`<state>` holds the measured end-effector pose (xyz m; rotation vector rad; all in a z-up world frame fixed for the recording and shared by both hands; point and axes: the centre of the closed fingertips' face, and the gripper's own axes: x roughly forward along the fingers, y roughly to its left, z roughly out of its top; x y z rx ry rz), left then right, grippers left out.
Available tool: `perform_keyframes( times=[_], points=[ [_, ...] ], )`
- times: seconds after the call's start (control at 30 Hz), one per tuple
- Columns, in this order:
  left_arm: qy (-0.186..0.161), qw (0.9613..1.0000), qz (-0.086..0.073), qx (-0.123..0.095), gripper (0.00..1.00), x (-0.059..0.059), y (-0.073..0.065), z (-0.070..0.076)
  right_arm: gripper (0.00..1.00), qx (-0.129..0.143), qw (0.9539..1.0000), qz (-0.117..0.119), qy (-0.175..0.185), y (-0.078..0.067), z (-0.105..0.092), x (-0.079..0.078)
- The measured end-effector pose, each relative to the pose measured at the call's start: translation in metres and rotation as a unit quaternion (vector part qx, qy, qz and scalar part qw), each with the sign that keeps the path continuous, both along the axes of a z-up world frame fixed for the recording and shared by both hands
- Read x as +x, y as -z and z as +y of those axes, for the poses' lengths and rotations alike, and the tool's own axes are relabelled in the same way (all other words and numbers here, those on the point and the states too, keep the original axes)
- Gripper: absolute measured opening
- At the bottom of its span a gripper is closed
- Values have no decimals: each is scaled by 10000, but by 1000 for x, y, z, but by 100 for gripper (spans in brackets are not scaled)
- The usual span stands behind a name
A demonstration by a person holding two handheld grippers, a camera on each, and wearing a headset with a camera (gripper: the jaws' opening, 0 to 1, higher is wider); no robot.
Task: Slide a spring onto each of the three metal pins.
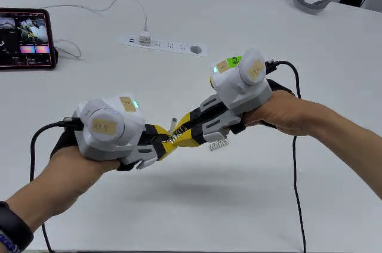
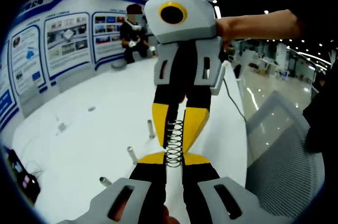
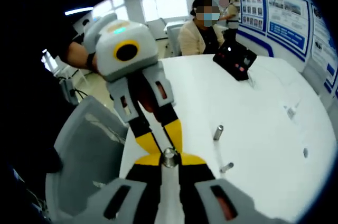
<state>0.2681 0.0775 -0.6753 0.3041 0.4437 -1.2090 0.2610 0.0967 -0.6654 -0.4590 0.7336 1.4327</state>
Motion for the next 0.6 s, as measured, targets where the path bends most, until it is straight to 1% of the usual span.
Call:
perform_keyframes(
  times=[0.17,0.3,0.37,0.43,0.53,0.6],
  points=[
    [6,10000,33,-8,10,-1,2,0,13,3,10000,21,-18,2,-1,1],
    [-12,10000,54,-43,10,0,3,-1,13,-24,10000,-36,-31,3,-2,2],
    [-7,9999,85,-65,10,-2,4,-2,13,-31,10000,-5,-18,4,-3,2],
    [2,9999,84,-77,10,-3,5,-3,13,-25,10000,-2,-16,5,-5,1],
    [4,9999,74,-76,11,-3,6,-4,13,6,10000,0,46,6,-7,0],
    [-19,9999,107,-95,11,-4,6,-3,13,33,10000,11,90,7,-8,-1]
  ],
)
